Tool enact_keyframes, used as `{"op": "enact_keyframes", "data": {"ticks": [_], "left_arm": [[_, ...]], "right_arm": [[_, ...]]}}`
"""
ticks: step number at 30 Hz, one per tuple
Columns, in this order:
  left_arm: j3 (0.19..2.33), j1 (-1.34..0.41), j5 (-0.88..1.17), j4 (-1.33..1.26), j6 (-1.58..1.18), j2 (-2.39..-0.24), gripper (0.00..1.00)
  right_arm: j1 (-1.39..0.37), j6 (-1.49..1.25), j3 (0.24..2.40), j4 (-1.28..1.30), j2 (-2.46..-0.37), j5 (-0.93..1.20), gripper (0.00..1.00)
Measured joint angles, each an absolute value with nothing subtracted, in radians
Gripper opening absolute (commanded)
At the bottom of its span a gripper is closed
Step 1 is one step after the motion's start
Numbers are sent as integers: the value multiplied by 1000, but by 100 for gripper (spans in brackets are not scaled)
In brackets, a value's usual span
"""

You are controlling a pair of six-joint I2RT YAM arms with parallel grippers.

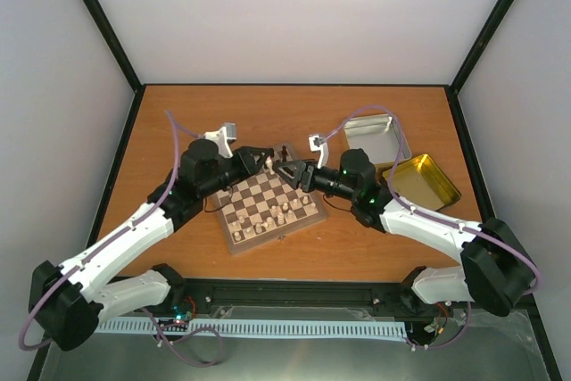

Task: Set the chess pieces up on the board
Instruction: Pick up the chess piece from the chessboard.

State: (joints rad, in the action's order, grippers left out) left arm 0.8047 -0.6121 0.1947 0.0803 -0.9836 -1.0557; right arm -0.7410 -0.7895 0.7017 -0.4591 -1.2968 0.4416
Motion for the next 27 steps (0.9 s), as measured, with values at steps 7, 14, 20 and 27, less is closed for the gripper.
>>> {"op": "enact_keyframes", "data": {"ticks": [7,14,20,27], "left_arm": [[772,-612,160,-3,-1089,-958,16],[756,-612,159,-39,-1145,-943,15],[733,-612,157,-55,-1180,-935,15],[725,-612,158,-75,-1203,-924,14]], "right_arm": [[-764,-850,675,-598,-1318,472,53],[-783,-886,673,-682,-1324,500,43],[-788,-908,673,-732,-1325,508,32],[-788,-934,672,-758,-1330,507,23]]}}
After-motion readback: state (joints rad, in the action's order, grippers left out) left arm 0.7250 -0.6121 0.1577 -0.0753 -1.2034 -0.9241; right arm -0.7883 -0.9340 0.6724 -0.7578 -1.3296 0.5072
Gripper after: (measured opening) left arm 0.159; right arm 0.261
